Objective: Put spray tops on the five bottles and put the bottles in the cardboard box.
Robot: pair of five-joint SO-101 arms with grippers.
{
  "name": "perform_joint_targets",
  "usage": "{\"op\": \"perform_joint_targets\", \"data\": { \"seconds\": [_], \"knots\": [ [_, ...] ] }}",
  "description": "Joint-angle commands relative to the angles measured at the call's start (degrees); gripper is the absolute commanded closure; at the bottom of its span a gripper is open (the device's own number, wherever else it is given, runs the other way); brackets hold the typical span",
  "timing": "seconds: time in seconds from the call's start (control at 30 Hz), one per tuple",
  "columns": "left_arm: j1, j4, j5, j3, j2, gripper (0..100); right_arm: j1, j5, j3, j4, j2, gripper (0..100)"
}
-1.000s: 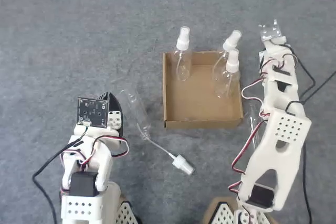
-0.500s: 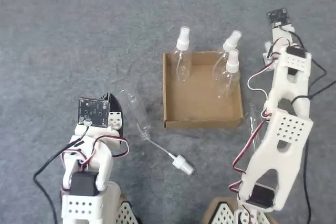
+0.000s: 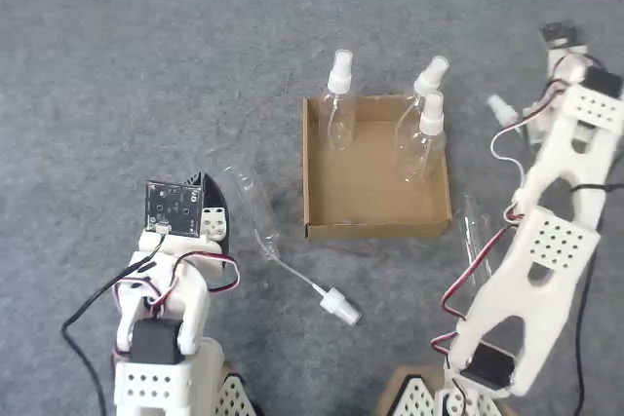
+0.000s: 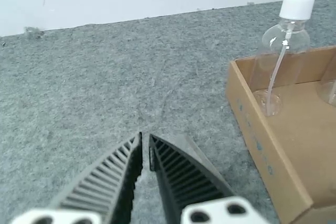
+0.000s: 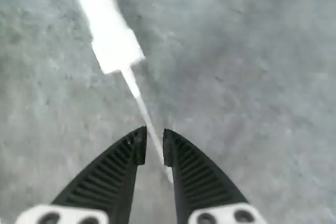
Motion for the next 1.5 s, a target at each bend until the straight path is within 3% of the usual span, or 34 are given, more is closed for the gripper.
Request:
{"op": "perform_joint_targets", "data": {
  "seconds": [0.0,0.13,0.3,0.6,0.9,1.0,1.13,1.33,1.47],
  "knots": [
    [-0.09,-1.49,-0.44,-0.57,-0.79,99,0.48,-0.26,-8.88,6.37,-2.07,98.9],
    [-0.26,-1.49,-0.44,-0.66,-0.79,99,-0.66,2.99,-11.87,10.68,-2.07,97.4],
    [-0.09,-1.49,-0.44,-0.66,-0.79,99,-4.35,5.01,-15.65,13.49,-2.07,85.3],
    [-0.09,-1.49,-0.44,-0.57,-0.79,99,-8.92,4.66,-15.12,5.14,0.57,77.6],
    [0.09,-1.49,-0.44,-0.57,-0.79,99,-8.48,4.92,-15.38,-5.32,11.03,77.9],
    [0.09,-1.49,-0.44,-0.57,-0.79,99,-8.4,4.92,-15.47,-5.14,12.35,82.4],
    [0.09,-1.49,-0.44,-0.57,-0.79,99,-8.04,4.92,-15.21,-4.97,12.7,99.2],
    [0.09,-1.49,-0.44,-0.57,-0.79,99,-4.88,4.57,-15.47,-4.79,11.91,99.3],
    [0.09,-1.49,-0.44,-0.57,-0.79,99,-3.21,4.57,-15.47,0.75,9.8,99.3]
  ]
}}
